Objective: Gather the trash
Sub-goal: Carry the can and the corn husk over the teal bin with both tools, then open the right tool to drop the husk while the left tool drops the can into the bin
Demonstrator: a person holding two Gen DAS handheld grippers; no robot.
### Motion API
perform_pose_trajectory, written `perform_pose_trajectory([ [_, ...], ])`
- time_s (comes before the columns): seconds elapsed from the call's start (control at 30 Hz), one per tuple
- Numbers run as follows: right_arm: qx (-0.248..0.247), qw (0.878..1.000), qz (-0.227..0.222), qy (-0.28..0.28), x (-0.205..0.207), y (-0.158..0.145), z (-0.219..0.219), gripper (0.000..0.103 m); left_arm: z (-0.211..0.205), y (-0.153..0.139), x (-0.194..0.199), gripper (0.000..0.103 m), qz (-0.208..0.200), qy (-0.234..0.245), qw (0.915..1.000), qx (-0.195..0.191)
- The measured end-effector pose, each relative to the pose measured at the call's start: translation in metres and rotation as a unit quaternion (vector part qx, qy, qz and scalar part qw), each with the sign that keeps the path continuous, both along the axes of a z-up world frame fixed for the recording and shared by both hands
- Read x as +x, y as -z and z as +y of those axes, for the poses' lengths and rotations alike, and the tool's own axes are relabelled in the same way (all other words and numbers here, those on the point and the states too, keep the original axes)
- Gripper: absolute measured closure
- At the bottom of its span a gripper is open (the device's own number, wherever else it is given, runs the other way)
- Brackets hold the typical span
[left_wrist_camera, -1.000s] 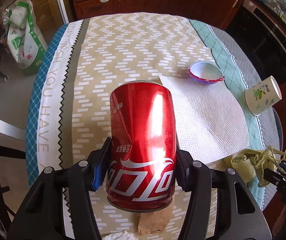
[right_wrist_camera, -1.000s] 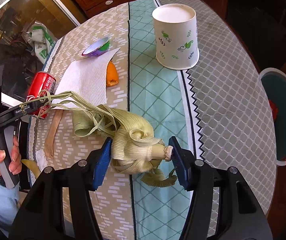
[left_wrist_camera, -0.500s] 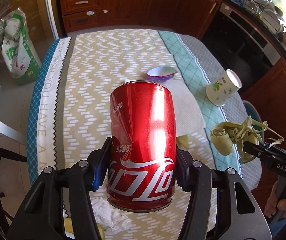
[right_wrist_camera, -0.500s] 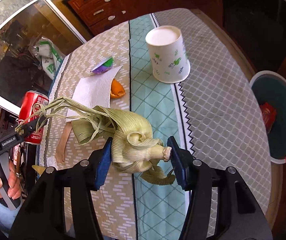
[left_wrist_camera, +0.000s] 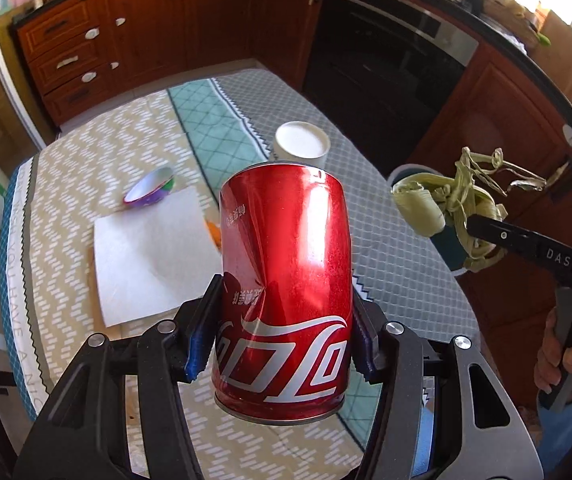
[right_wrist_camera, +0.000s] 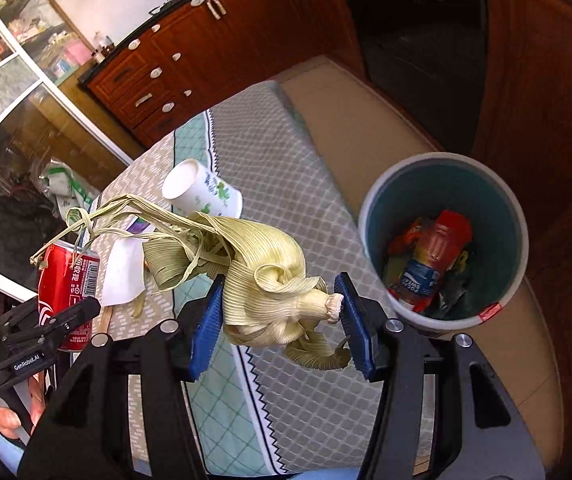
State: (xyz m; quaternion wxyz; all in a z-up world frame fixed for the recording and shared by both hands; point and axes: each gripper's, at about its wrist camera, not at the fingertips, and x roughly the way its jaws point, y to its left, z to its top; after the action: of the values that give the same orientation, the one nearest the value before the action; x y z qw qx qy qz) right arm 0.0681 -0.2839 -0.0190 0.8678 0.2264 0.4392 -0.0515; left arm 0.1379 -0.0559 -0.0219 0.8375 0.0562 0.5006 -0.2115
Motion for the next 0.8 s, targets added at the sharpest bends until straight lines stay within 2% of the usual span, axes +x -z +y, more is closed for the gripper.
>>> perform_pose_trajectory([
  [0.37, 0.029, 0.996, -0.004, 0.089, -0.031, 0.019, -0.1, 0.05, -0.099, 0.005, 0.004, 0.046, 0.003, 0.07, 0.9974, 0.016],
  [0.6, 0.058, 0.987, 0.029, 0.15, -0.042, 0.057, -0.156, 0.05, -0.161, 0.024, 0.009, 0.046, 0.021, 0.115, 0.9926, 0.032],
  [0.8, 0.075, 0.984, 0.056, 0.15, -0.025, 0.09, -0.171, 0.049, -0.195, 0.043, 0.025, 0.046, 0.038, 0.136, 0.989, 0.044],
])
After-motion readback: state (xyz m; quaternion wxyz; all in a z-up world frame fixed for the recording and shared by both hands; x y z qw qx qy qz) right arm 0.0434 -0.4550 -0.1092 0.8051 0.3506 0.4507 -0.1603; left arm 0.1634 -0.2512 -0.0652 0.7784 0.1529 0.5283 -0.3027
